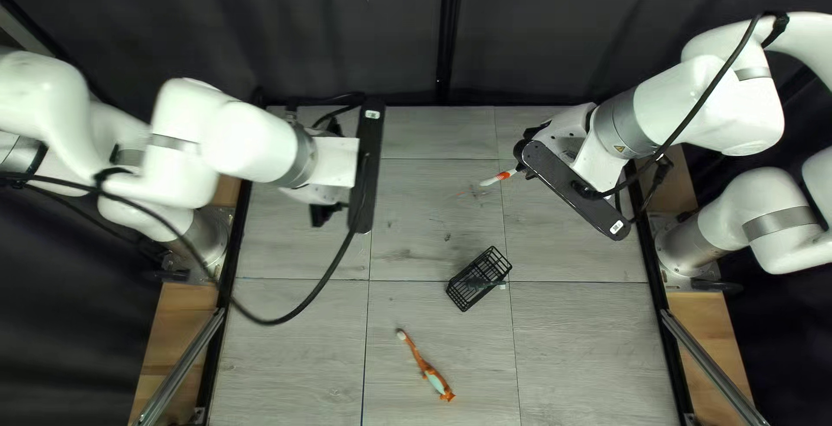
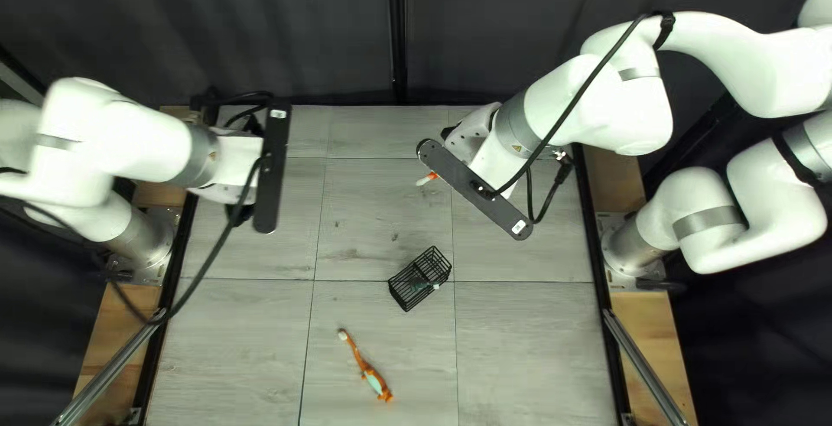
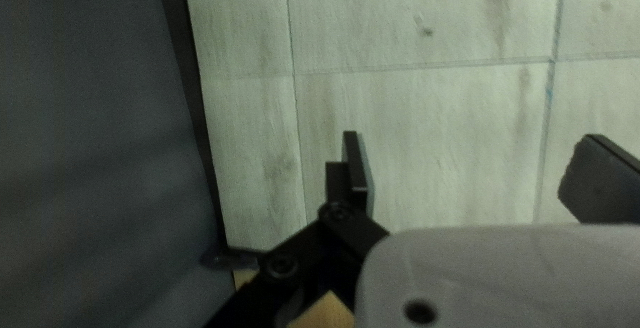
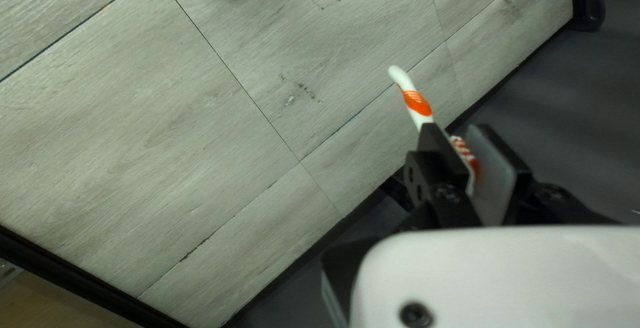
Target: Pick up toothbrushes and insert them into a toothbrush holder
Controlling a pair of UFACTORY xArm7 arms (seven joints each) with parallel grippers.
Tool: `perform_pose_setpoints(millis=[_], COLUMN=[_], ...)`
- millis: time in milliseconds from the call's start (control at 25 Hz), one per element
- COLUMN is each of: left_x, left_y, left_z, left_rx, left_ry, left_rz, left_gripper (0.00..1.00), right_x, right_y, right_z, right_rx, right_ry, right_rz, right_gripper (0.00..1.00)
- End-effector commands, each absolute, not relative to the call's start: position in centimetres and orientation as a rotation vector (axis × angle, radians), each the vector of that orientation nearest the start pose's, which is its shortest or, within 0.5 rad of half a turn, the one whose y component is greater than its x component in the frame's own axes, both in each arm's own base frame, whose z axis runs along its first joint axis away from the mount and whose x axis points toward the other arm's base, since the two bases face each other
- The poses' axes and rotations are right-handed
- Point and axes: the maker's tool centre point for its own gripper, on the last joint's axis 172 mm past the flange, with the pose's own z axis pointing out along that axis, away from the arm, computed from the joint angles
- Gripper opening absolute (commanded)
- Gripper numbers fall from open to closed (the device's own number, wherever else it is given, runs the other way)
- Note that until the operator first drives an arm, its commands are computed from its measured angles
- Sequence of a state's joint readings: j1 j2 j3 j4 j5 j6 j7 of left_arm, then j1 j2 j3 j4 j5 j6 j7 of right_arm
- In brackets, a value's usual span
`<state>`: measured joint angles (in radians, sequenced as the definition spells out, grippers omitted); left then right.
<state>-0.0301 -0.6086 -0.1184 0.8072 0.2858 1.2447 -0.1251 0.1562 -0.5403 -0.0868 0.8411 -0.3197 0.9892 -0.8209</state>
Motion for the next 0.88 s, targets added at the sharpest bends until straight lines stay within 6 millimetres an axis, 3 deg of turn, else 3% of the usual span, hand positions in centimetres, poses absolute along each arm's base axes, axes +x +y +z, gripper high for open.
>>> perform_pose_setpoints(millis=[40, 120, 240, 480, 640, 880], left_x=[34.6, 34.1, 34.0, 34.0, 29.5, 28.9], left_y=[1.5, 1.2, 1.0, 1.0, 1.7, 1.8], left_z=[31.8, 31.6, 31.4, 31.2, 32.9, 33.5], left_rx=[-2.824, -2.826, -2.828, -2.846, -2.864, -2.865], left_ry=[0.066, 0.049, 0.040, 0.018, 0.001, -0.030], left_rz=[-0.288, -0.276, -0.271, -0.272, -0.205, -0.186], left_gripper=[1.00, 1.00, 1.00, 1.00, 1.00, 1.00], right_x=[42.6, 42.4, 41.4, 39.0, 38.3, 38.8], right_y=[-2.6, -1.9, 0.6, 6.0, 9.5, 9.9], right_z=[32.1, 31.5, 32.2, 33.7, 33.6, 32.0], right_rx=[-3.040, -3.025, -2.983, -2.880, -2.827, -2.859], right_ry=[-1.570, -1.478, -1.357, -1.324, -1.373, -1.393], right_rz=[-0.492, -0.485, -0.417, -0.308, -0.281, -0.233], right_gripper=[0.00, 0.00, 0.00, 0.00, 0.00, 0.00])
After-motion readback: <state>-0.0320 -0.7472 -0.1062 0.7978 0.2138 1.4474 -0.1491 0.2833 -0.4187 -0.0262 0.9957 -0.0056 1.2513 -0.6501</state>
